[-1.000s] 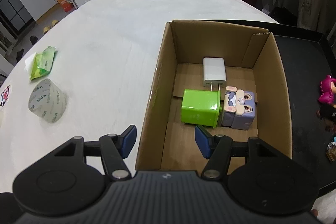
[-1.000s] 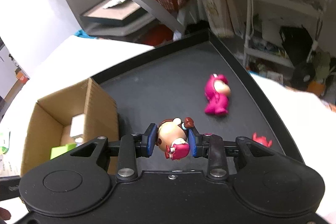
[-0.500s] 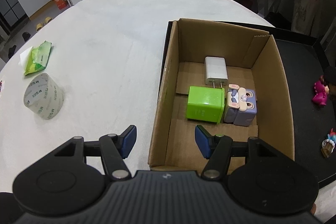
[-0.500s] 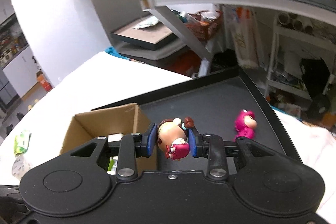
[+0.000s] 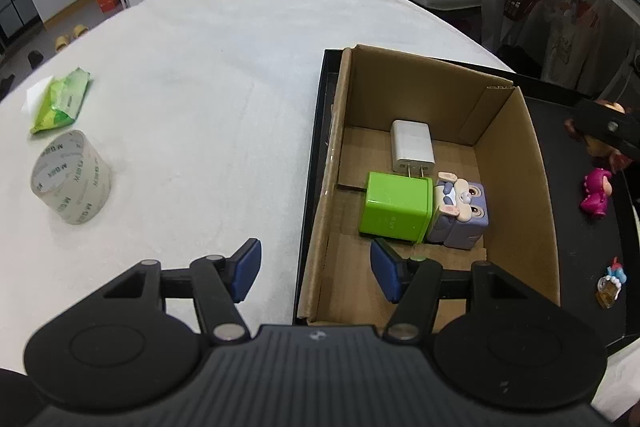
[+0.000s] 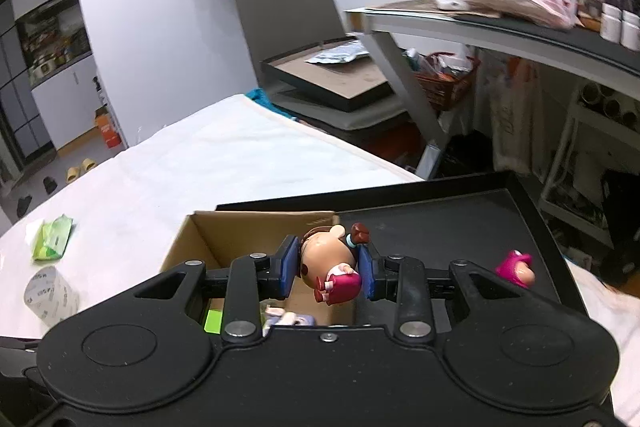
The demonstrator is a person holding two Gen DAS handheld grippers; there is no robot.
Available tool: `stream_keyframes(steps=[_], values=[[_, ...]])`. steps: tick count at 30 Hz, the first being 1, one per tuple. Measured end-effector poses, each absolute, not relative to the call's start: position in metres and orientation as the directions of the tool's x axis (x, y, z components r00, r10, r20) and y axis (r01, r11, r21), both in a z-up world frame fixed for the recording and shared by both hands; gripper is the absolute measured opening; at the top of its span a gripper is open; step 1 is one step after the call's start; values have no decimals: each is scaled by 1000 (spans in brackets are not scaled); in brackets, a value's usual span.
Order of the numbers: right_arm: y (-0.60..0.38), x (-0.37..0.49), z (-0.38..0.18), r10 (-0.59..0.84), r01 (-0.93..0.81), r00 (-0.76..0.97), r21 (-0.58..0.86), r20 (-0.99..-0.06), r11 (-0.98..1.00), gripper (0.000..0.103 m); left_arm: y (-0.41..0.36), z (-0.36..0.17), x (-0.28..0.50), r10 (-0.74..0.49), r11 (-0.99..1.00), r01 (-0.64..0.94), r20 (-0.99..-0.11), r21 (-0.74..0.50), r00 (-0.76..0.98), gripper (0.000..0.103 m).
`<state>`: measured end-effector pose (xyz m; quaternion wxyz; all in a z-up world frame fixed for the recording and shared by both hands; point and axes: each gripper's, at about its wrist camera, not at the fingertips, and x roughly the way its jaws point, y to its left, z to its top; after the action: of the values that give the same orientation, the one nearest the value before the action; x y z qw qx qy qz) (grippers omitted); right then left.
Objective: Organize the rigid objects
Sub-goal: 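Carry the doll figurine with the right gripper over the box, then lower the doll figurine beside the charger and open the right gripper, then move the right gripper to the blue smurf figurine and grasp it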
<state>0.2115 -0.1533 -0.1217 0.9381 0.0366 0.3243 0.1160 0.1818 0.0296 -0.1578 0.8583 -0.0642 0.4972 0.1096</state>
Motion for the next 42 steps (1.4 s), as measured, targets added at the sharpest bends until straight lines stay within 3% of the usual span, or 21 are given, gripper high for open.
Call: stream_keyframes(steps=[7, 8, 10, 12, 15, 18, 21, 22, 26, 29, 39, 42], values=[[-121, 215, -130, 264, -263, 743, 95, -615, 960, 32, 43, -163, 183, 66, 965, -254, -874, -67, 482, 53], [-117, 217, -133, 263, -270, 738, 86, -621, 959, 32, 44, -164, 183, 61, 965, -254, -874, -72, 482, 50], [-111, 218, -136, 260, -277, 734, 72, -628, 958, 32, 45, -167, 184, 37, 966, -241, -878, -90, 476, 31], [-106, 220, -138, 254, -282, 731, 59, -633, 958, 32, 47, -169, 184, 9, 965, -234, -883, -114, 470, 22], [-100, 221, -141, 247, -288, 731, 41, -635, 957, 32, 47, -169, 184, 12, 967, -231, -879, -112, 476, 16], [-95, 222, -144, 247, -298, 729, 29, -639, 954, 34, 51, -169, 185, -2, 965, -230, -880, -126, 476, 15], [-89, 220, -145, 207, -285, 748, -24, -631, 958, 57, 53, -168, 186, -10, 966, -223, -878, -132, 479, 15], [-88, 219, -145, 196, -279, 755, -36, -625, 960, 60, 54, -168, 186, -10, 965, -225, -879, -133, 477, 15], [-90, 216, -139, 193, -262, 762, -22, -618, 965, 63, 57, -167, 186, -21, 961, -233, -883, -146, 468, 16], [-94, 211, -135, 167, -223, 780, -17, -603, 975, 74, 56, -164, 185, -16, 963, -230, -883, -140, 470, 16], [-129, 209, -137, 38, -46, 774, 4, -633, 999, 75, 49, -156, 183, 22, 965, -240, -887, -101, 461, 19], [-140, 210, -141, -7, 18, 762, 11, -647, 1000, 81, 45, -155, 184, 42, 966, -245, -891, -79, 453, 20]])
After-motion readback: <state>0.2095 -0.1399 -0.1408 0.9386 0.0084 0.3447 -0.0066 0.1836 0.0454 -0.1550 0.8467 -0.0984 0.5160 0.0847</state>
